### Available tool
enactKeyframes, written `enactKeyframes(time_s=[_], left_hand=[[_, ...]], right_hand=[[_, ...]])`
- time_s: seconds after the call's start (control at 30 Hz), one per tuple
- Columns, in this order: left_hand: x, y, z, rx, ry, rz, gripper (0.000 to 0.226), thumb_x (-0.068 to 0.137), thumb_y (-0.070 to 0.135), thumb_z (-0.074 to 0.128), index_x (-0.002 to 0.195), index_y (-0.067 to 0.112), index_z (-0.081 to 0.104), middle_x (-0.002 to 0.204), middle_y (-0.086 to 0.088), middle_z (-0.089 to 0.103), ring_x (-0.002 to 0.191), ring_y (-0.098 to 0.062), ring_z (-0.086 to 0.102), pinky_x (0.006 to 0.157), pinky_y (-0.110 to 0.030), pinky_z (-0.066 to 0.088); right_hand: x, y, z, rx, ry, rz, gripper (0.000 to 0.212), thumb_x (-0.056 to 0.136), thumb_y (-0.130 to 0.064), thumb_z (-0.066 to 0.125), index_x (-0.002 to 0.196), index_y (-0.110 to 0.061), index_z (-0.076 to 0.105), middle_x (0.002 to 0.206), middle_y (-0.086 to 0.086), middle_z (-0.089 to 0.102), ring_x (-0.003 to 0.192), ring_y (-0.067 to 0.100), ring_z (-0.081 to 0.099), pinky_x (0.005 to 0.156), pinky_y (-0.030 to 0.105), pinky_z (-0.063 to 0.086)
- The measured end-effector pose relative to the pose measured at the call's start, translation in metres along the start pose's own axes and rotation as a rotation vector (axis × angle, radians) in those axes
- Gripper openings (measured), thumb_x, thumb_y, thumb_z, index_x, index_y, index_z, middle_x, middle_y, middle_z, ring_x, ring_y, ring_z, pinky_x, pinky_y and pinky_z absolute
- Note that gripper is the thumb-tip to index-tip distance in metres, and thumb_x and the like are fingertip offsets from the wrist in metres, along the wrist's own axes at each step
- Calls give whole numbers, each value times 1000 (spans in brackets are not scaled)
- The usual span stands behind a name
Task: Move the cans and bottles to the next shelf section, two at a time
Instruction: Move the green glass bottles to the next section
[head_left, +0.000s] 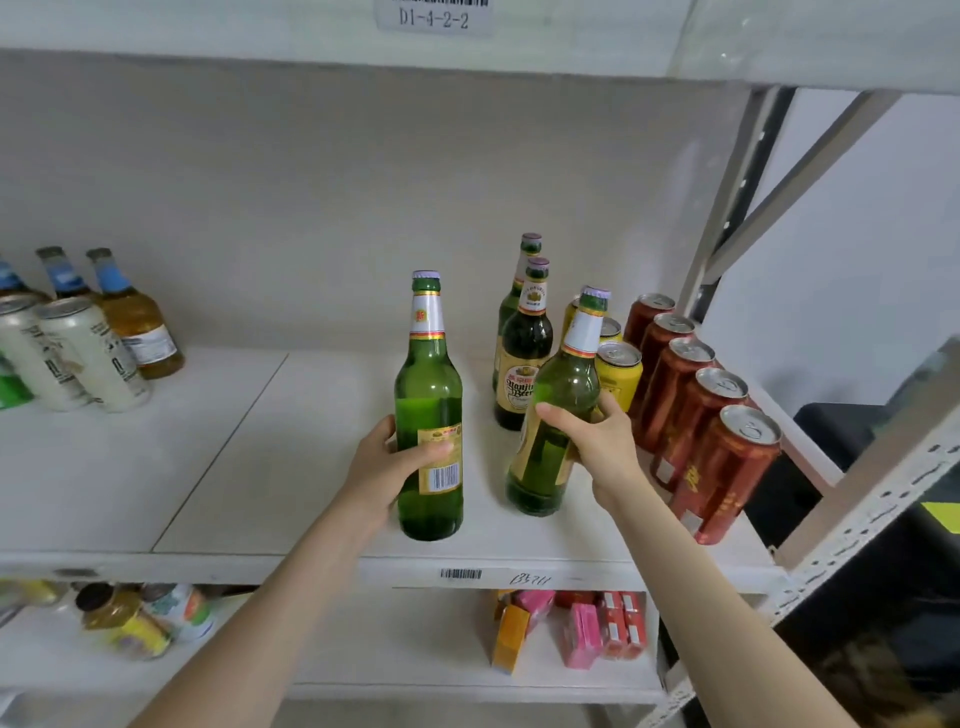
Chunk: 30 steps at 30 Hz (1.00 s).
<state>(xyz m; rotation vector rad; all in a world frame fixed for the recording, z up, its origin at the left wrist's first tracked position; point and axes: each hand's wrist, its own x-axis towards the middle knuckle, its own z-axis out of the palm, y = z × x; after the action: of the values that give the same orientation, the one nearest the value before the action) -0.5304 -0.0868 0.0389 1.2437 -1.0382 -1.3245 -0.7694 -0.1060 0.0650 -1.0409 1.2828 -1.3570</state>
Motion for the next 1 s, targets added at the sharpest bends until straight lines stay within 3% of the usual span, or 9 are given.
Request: enactKeyframes(time_s=[0.2, 0.37, 0.53, 0.77, 0.9, 1.0], left_hand=[[27, -12, -6, 2, -16, 49, 82, 38, 28, 89, 115, 16, 64, 104, -8, 75, 99, -28, 72, 87, -46, 57], [38, -22, -6, -8, -21, 85, 80, 36, 27, 90, 112, 18, 64, 101, -5, 76, 98, -27, 72, 85, -45, 57], [46, -28, -5, 16, -38, 105, 80, 38, 26, 90, 112, 20, 63, 103, -5, 75, 100, -27, 71, 91, -50, 56], [52, -35, 0, 10, -52, 130, 83, 36, 22, 90, 114, 15, 61, 104, -8, 75, 100, -30, 71, 92, -55, 54], [53, -39, 3, 29, -61, 142, 85, 36, 21, 90, 115, 15, 60, 105, -10, 74, 100, -32, 71, 93, -56, 53], [53, -40, 3, 48, -84, 153, 83, 38, 21, 91, 116, 17, 60, 107, -10, 74, 101, -31, 70, 93, -55, 54]], right_hand=[[31, 18, 15, -55, 21, -98, 51, 65, -14, 92, 107, -16, 62, 100, -6, 73, 92, 7, 69, 73, 23, 55], [46, 30, 24, -138, 17, -179, 52, 65, -12, 92, 106, -13, 59, 95, -10, 70, 79, -9, 66, 62, 11, 52], [61, 34, 28, -157, -10, -214, 55, 66, -16, 92, 110, -17, 59, 102, -12, 69, 89, -5, 66, 66, 9, 52], [71, 37, 26, -164, -35, -243, 48, 69, -16, 89, 104, -25, 58, 99, -15, 68, 83, -13, 64, 65, 9, 52], [73, 42, 26, -144, -31, -244, 50, 70, -18, 89, 111, -18, 60, 103, -10, 70, 90, -5, 67, 73, 16, 54], [70, 45, 25, -128, -34, -241, 55, 71, -19, 88, 118, -17, 58, 105, -13, 68, 90, -8, 65, 69, 9, 52]])
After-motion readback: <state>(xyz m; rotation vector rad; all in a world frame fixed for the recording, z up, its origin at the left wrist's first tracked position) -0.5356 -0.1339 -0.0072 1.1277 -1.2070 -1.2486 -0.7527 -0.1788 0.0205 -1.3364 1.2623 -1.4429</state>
